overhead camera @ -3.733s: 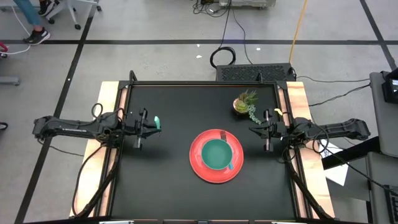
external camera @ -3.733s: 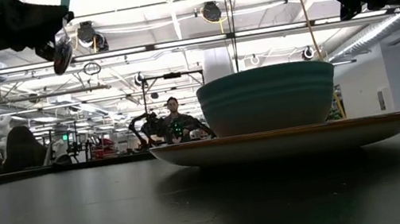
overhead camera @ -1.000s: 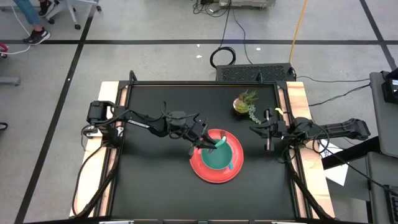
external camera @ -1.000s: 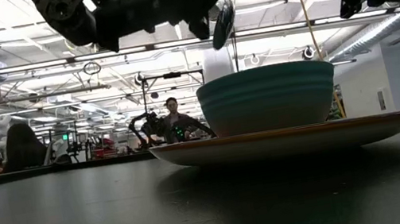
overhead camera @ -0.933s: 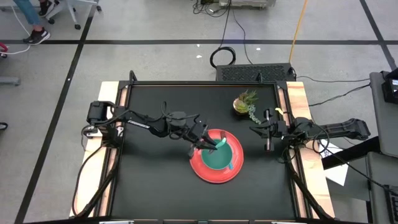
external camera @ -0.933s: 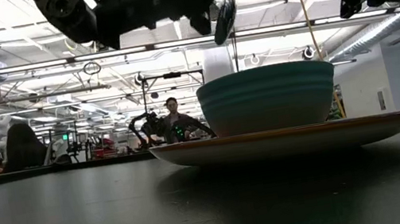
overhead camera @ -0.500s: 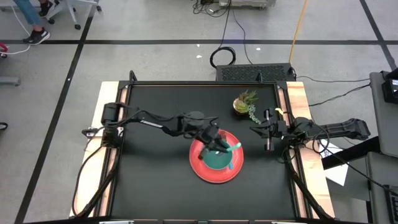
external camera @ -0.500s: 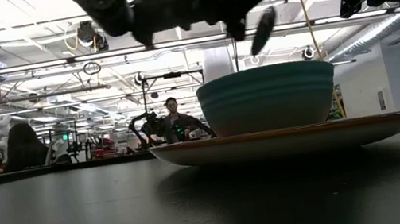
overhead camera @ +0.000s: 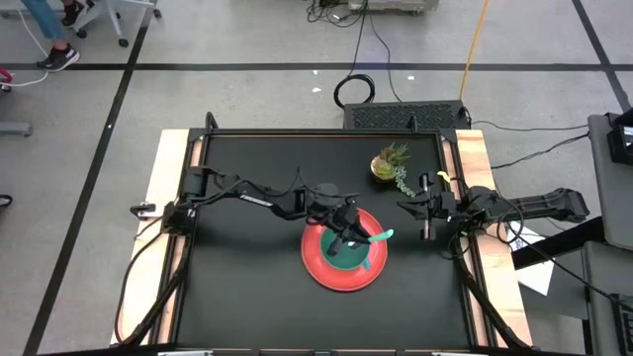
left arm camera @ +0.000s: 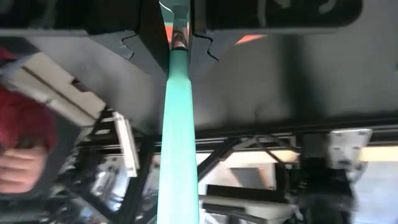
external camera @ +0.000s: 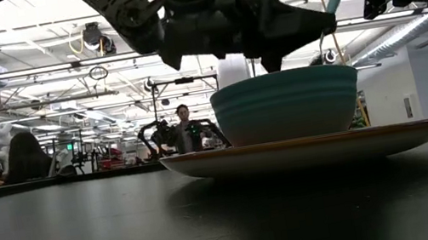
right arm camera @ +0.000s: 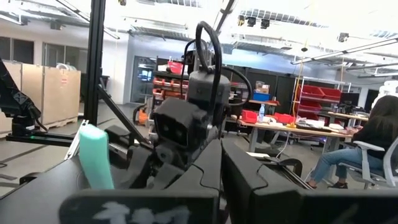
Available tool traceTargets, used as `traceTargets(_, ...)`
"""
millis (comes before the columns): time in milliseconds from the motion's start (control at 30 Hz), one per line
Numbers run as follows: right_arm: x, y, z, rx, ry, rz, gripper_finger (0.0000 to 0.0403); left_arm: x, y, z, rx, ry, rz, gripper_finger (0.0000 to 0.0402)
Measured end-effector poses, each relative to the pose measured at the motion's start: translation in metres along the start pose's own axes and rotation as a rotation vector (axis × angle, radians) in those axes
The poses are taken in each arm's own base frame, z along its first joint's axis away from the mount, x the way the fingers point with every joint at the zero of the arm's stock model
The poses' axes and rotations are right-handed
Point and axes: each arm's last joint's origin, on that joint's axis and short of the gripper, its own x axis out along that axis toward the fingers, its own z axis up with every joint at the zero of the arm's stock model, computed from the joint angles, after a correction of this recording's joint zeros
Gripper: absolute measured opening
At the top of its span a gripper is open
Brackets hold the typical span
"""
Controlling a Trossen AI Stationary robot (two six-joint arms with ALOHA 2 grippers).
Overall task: Set table place
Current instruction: Put the blue spoon into the green bowl
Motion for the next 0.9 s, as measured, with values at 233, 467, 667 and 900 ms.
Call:
traceTargets(233,0.0,0.0,0.0,0.0,0.0,0.0,0.0,0.003,-0.004,-0.01,0.05,0.107,0.107,0.0038)
traceTargets(467,0.0,0.0,0.0,-0.001,0.0,0.0,0.0,0.007,-0.012,-0.014,0.085,0.154,0.157,0.0038)
traceTargets(667,0.0,0.0,0.0,-0.001,0.0,0.0,0.0,0.011,-0.02,-0.016,0.114,0.182,0.199,0.0038)
traceTargets(900,0.0,0.0,0.0,0.006,-0.003,0.0,0.0,0.013,-0.024,-0.019,0.097,0.208,0.245,0.0038)
